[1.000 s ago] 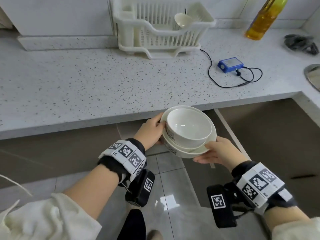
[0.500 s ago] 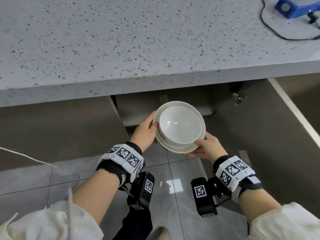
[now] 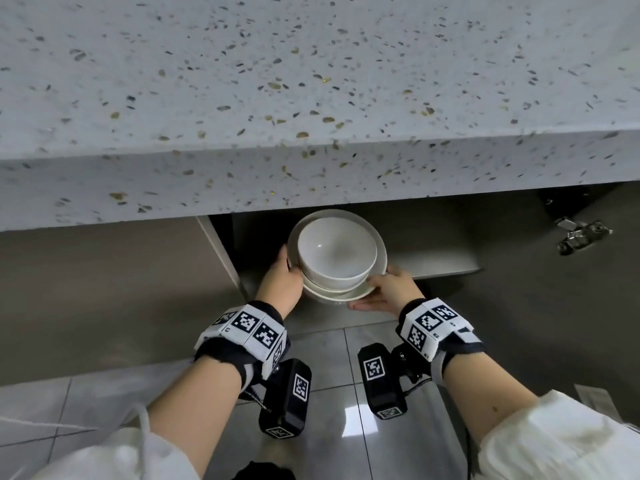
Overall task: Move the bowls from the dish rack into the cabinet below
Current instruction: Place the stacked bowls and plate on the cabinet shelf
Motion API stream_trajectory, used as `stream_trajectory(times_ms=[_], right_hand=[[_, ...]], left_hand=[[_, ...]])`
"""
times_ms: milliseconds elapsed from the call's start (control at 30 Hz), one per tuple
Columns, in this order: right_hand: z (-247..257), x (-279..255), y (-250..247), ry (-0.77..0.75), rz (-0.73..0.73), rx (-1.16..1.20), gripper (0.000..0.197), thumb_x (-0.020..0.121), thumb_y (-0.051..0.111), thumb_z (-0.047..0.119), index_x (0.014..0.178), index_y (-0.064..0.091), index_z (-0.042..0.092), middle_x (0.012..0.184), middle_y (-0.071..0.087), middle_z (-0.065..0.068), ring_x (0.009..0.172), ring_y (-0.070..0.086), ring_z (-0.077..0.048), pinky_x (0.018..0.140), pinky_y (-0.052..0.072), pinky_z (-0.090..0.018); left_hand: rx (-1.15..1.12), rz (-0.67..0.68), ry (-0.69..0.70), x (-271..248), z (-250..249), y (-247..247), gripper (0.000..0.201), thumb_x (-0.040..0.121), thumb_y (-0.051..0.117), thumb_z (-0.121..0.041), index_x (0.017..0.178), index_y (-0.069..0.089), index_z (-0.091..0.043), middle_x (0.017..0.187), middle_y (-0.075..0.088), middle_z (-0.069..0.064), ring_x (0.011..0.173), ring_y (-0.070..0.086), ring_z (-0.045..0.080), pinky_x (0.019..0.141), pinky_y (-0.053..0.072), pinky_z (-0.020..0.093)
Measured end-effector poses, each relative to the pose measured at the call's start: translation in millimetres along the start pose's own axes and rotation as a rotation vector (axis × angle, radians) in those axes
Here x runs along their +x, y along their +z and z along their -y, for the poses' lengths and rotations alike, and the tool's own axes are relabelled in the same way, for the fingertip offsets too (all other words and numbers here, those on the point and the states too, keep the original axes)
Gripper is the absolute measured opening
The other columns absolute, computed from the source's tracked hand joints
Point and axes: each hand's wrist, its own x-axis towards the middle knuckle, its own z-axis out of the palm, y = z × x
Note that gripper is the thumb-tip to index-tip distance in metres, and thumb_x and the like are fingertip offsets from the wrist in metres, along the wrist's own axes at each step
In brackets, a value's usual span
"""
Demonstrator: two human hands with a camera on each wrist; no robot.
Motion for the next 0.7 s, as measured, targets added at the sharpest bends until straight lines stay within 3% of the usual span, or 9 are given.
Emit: stream_trajectory(times_ms=[67, 133, 267, 367, 400, 500, 633, 700], right_hand=[[3, 7, 5, -0.004, -0.004, -0.005, 0.036, 0.086, 0.034, -0.01, 0.118, 0.042, 0.002, 0.074, 0.056, -0.023, 0.077, 0.062, -0.05, 0.058, 0.056, -0.036], [10, 12, 9, -0.02, -0.004, -0.015, 0.029, 0.087, 0.035, -0.01, 0.112, 0.041, 0.003, 0.07, 0.055, -0.023, 0.064, 0.061, -0.043, 0.053, 0.057, -0.033], [20, 27, 14, -0.03, -0.028, 0.0, 0.038, 0.089, 0.039, -0.006, 0.126, 0.037, 0.001, 0.069, 0.055, -0.025, 0.034, 0.061, -0.028, 0.042, 0.055, -0.031], [21, 33, 18, -0.074, -0.044, 0.004, 0.039, 0.09, 0.047, 0.005, 0.129, 0.04, 0.002, 0.07, 0.058, -0.02, 0.03, 0.061, -0.02, 0.041, 0.055, -0.028], [22, 33, 19, -0.099, -0.046, 0.008, 0.036, 0.091, 0.048, 0.009, 0.126, 0.043, 0.001, 0.071, 0.058, -0.017, 0.031, 0.061, -0.016, 0.042, 0.055, -0.027], [24, 34, 20, -0.136, -0.036, 0.118, 0.029, 0.092, 0.047, 0.009, 0.121, 0.046, 0.003, 0.083, 0.058, -0.018, 0.034, 0.061, -0.012, 0.043, 0.055, -0.025], [22, 24, 22, -0.14, -0.005, 0.17, 0.041, 0.095, 0.041, 0.006, 0.135, 0.038, -0.001, 0.097, 0.053, -0.025, 0.055, 0.06, -0.021, 0.051, 0.056, -0.026], [22, 10, 20, -0.116, 0.019, 0.112, 0.035, 0.096, 0.037, 0.006, 0.13, 0.041, 0.001, 0.105, 0.054, -0.032, 0.061, 0.055, -0.024, 0.063, 0.055, -0.031]], left_hand=[[-0.063, -0.001, -0.033, 7, 0, 1, 0.059, 0.095, 0.028, -0.001, 0.148, 0.019, -0.025, 0.131, 0.041, 0.003, 0.128, 0.042, 0.032, 0.098, 0.046, 0.048], [-0.104, -0.008, -0.044, 11, -2, 1, 0.06, 0.096, 0.027, 0.0, 0.149, 0.016, -0.026, 0.142, 0.038, 0.008, 0.128, 0.043, 0.034, 0.094, 0.047, 0.047], [-0.098, -0.052, -0.014, 22, -4, 1, 0.061, 0.096, 0.027, -0.004, 0.15, 0.011, -0.028, 0.148, 0.036, 0.011, 0.124, 0.047, 0.034, 0.1, 0.046, 0.047], [-0.113, -0.072, 0.004, 30, -5, 4, 0.061, 0.097, 0.026, -0.004, 0.15, 0.007, -0.027, 0.148, 0.035, 0.013, 0.091, 0.056, 0.023, 0.1, 0.043, 0.046], [-0.111, -0.079, 0.016, 33, -6, 4, 0.062, 0.097, 0.026, -0.003, 0.15, 0.005, -0.027, 0.149, 0.032, 0.012, 0.089, 0.054, 0.021, 0.102, 0.042, 0.047], [-0.062, -0.083, 0.061, 43, -4, 8, 0.065, 0.095, 0.029, -0.004, 0.15, 0.001, -0.026, 0.157, 0.021, 0.011, 0.132, 0.04, 0.032, 0.11, 0.035, 0.051], [0.049, -0.076, 0.077, 35, -8, 7, 0.07, 0.093, 0.034, -0.003, 0.15, -0.003, -0.022, 0.152, 0.03, 0.01, 0.136, 0.038, 0.032, 0.113, 0.031, 0.042], [0.164, -0.069, 0.045, 21, -12, 5, 0.071, 0.094, 0.037, -0.006, 0.15, -0.005, -0.018, 0.154, 0.027, 0.01, 0.138, 0.036, 0.028, 0.115, 0.027, 0.035]])
